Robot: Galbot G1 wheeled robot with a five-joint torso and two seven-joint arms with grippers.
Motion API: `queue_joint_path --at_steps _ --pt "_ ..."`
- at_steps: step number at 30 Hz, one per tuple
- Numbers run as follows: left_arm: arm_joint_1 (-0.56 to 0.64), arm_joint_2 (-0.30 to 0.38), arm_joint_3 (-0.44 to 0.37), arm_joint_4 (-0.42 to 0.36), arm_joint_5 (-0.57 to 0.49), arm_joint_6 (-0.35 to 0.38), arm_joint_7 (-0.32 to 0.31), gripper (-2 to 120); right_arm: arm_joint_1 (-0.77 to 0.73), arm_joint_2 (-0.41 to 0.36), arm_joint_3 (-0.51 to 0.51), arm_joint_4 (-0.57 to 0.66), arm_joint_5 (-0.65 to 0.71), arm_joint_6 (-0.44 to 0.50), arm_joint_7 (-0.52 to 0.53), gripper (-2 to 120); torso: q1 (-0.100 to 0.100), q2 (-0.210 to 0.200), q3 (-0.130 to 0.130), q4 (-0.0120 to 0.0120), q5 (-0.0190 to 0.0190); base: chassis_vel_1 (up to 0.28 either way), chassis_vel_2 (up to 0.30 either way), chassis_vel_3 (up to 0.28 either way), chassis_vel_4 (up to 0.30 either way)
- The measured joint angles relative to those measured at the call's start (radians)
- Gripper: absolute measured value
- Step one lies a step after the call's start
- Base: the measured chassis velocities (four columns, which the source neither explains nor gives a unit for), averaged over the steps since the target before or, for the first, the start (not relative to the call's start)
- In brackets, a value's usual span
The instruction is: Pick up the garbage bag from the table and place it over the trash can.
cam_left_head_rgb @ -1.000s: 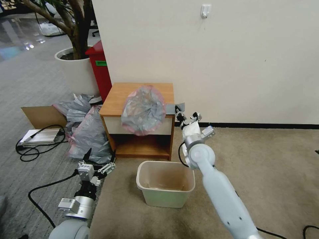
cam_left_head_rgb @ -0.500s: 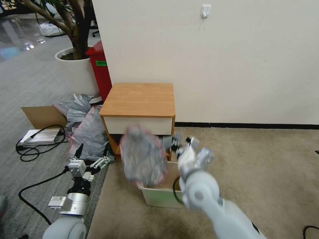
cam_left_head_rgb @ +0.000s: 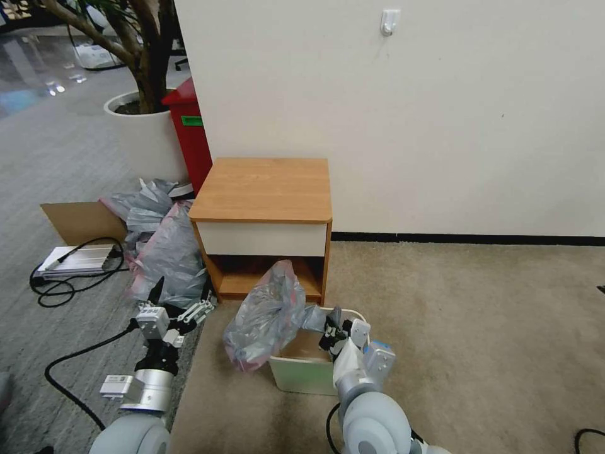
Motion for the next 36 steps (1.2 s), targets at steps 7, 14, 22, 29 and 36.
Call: queue_joint_path --at_steps 7,14,22,29,36 --pt "-0.009 -0.006 0.013 0.017 0.012 0.001 0.000 100 -0.007 -0.012 0.024 0.012 0.028 -0.068 -0.052 0 0.000 0.000 0.000 -0.0001 0.0000 0.000 0.000 0.000 0.000" --pt "-0.011 -0.006 0.019 0.021 0.020 0.001 0.000 100 -0.001 -0.008 0.013 0.001 0.041 -0.078 -0.035 0 0.000 0.000 0.000 0.0000 0.0000 0.000 0.000 0.000 0.000" --pt "-0.012 -0.005 0.032 0.024 0.029 0.001 0.000 100 0.004 0.005 0.003 0.004 0.058 -0.096 0.001 10 0.000 0.000 0.000 0.0000 0.0000 0.000 0.000 0.000 0.000" --pt "-0.011 -0.002 0.045 0.025 0.043 0.002 0.001 100 0.006 -0.004 0.001 0.026 0.058 -0.121 0.037 36 0.000 0.000 0.000 0.0000 0.0000 0.000 0.000 0.000 0.000" --pt "-0.010 0.014 0.059 0.024 0.054 0.004 0.003 100 0.008 -0.044 0.008 0.066 0.060 -0.157 0.080 64 0.000 0.000 0.000 0.0000 0.0000 0.000 0.000 0.000 0.000"
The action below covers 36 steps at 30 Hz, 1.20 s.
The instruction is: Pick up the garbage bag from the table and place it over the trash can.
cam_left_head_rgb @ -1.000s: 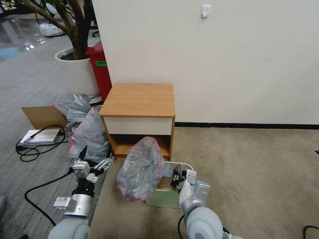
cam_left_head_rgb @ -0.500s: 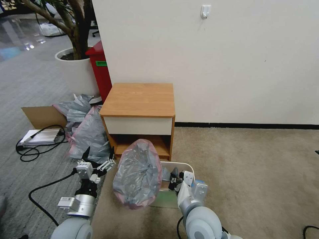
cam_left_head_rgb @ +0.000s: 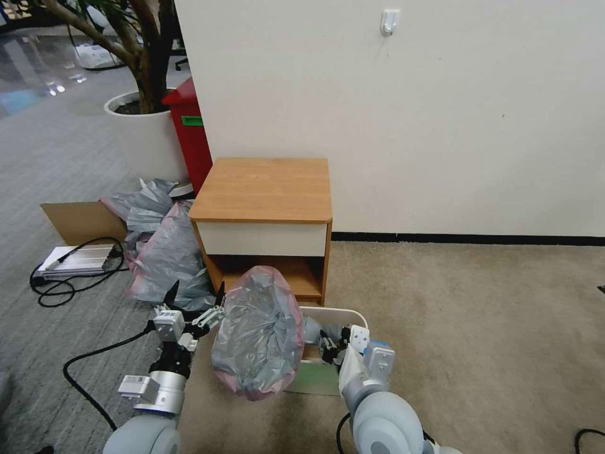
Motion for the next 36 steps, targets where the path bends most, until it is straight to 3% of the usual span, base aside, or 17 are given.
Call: queue_joint_path --at_steps 7,10,12,15,16,17,18,20,22,26,27,29,32,36 --pt "-0.001 0.000 0.019 0.001 0.010 0.013 0.005 100 -0.002 -0.018 0.016 0.019 0.006 -0.001 0.004 86 0.000 0.000 0.000 0.0000 0.0000 0.000 0.000 0.000 0.000" --pt "0.004 0.018 0.033 -0.016 -0.004 0.049 0.036 100 -0.009 -0.015 0.029 0.029 -0.004 0.004 0.002 97 0.000 0.000 0.000 0.0001 -0.0002 0.000 0.000 0.000 0.000" --pt "0.006 0.023 0.033 -0.027 -0.016 0.063 0.047 100 -0.010 -0.014 0.032 0.030 -0.008 0.006 0.001 99 0.000 0.000 0.000 0.0001 -0.0001 0.000 0.000 0.000 0.000" --pt "0.022 0.077 0.033 -0.130 -0.175 0.186 0.119 100 -0.016 0.007 0.075 0.036 -0.057 0.032 -0.023 100 0.000 0.000 0.000 0.0002 -0.0001 0.000 0.000 0.000 0.000" --pt "0.027 0.106 0.033 -0.179 -0.266 0.259 0.143 100 -0.020 0.021 0.099 0.041 -0.075 0.043 -0.034 100 0.000 0.000 0.000 0.0000 0.0001 0.000 0.000 0.000 0.000" --pt "0.027 0.106 0.033 -0.179 -0.266 0.259 0.143 100 -0.020 0.021 0.099 0.041 -0.075 0.043 -0.034 100 0.000 0.000 0.000 0.0000 0.0001 0.000 0.000 0.000 0.000" --pt "0.029 0.132 0.033 -0.217 -0.342 0.335 0.148 100 -0.027 0.037 0.123 0.047 -0.095 0.054 -0.046 100 0.000 0.000 0.000 0.0000 0.0002 0.000 0.000 0.000 0.000" --pt "0.024 0.165 0.039 -0.252 -0.404 0.437 0.120 100 -0.046 0.068 0.166 0.057 -0.128 0.076 -0.066 100 0.000 0.000 0.000 0.0000 0.0002 0.000 0.000 0.000 0.000" --pt "0.019 0.170 0.042 -0.252 -0.403 0.452 0.104 100 -0.055 0.079 0.180 0.060 -0.142 0.086 -0.073 100 0.000 0.000 0.000 0.0000 0.0001 0.000 0.000 0.000 0.000" --pt "-0.002 0.157 0.081 -0.214 -0.278 0.509 -0.078 100 -0.164 0.138 0.295 0.103 -0.194 0.133 -0.115 100 0.000 0.000 0.000 0.0000 -0.0001 0.000 0.000 0.000 0.000" --pt "-0.002 0.157 0.081 -0.214 -0.278 0.509 -0.078 100 -0.164 0.138 0.295 0.103 -0.194 0.133 -0.115 100 0.000 0.000 0.000 0.0000 -0.0001 0.000 0.000 0.000 0.000" --pt "-0.020 0.141 0.106 -0.199 -0.235 0.596 -0.159 100 -0.223 0.145 0.350 0.130 -0.203 0.152 -0.134 100 0.000 0.000 0.000 0.0000 -0.0003 0.000 0.000 0.000 0.000" --pt "-0.051 0.119 0.125 -0.175 -0.232 0.696 -0.174 100 -0.269 0.144 0.394 0.146 -0.220 0.176 -0.146 100 0.000 0.000 0.000 0.0000 -0.0001 0.000 0.000 0.000 0.000" --pt "-0.085 0.101 0.146 -0.145 -0.234 0.758 -0.172 100 -0.295 0.144 0.415 0.154 -0.235 0.193 -0.152 100 0.000 0.000 0.000 0.0000 0.0000 0.000 0.000 0.000 0.000"
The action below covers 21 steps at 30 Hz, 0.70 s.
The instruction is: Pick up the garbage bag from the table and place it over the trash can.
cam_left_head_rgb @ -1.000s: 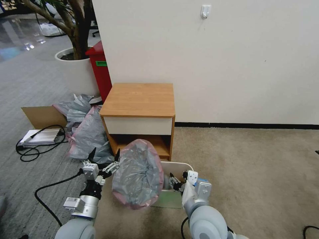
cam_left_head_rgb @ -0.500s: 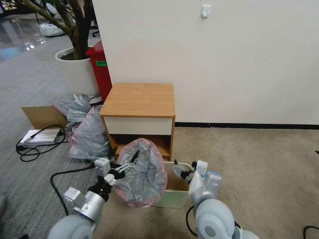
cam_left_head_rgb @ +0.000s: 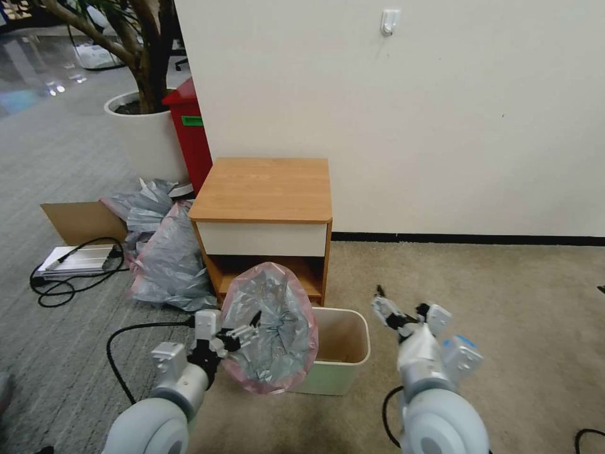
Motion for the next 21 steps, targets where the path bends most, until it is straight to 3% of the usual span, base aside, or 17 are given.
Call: queue_joint_path --at_steps 9,15,21 --pt "-0.052 -0.019 0.014 0.042 -0.057 0.059 0.021 100 -0.023 0.012 0.001 0.001 -0.050 0.024 -0.013 100 0.000 0.000 0.000 0.0000 0.0001 0.000 0.000 0.000 0.000" --pt "-0.075 -0.030 0.017 0.074 -0.050 0.052 0.026 100 -0.024 0.013 -0.002 -0.005 -0.067 0.029 -0.017 100 0.000 0.000 0.000 0.0000 -0.0002 0.000 0.000 0.000 0.000" --pt "-0.013 -0.024 -0.032 -0.052 -0.046 0.041 0.027 100 -0.032 0.017 0.003 -0.015 -0.074 0.035 -0.024 100 0.000 0.000 0.000 0.0003 0.0001 0.000 0.000 0.000 0.000"
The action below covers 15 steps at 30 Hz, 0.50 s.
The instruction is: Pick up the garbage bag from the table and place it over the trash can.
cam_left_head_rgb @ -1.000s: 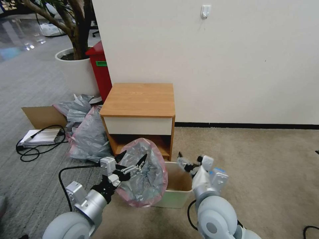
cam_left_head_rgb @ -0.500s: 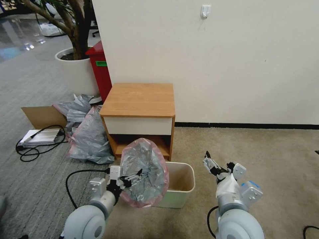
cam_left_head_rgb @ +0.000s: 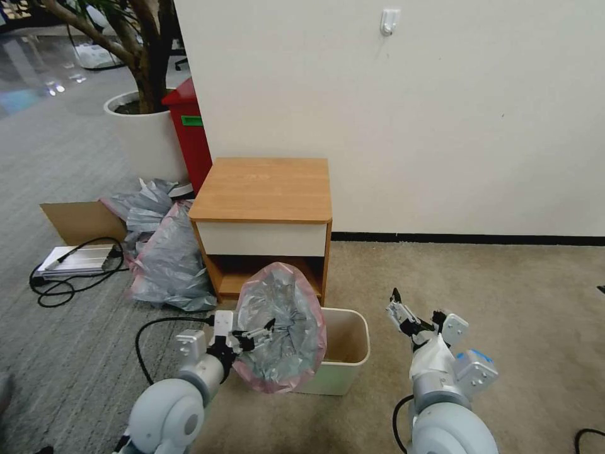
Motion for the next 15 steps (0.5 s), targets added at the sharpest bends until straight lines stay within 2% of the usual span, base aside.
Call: queue_joint_path --at_steps 2,6,15 --pt "0.007 0.010 -0.013 -0.039 -0.001 0.001 -0.001 100 0.003 0.006 -0.002 -0.006 -0.002 0.003 -0.003 100 0.000 0.000 0.000 -0.0001 0.0001 0.000 0.000 0.000 0.000" --pt "-0.008 0.015 -0.013 -0.034 -0.003 0.009 -0.005 100 0.007 0.018 -0.013 -0.012 -0.012 0.006 -0.006 100 0.000 0.000 0.000 -0.0002 0.0000 0.000 0.000 0.000 0.000" --pt "-0.080 0.004 0.015 0.069 -0.100 0.092 0.001 100 -0.020 0.020 -0.016 -0.016 -0.054 0.025 -0.020 100 0.000 0.000 0.000 -0.0003 -0.0002 0.000 0.000 0.000 0.000"
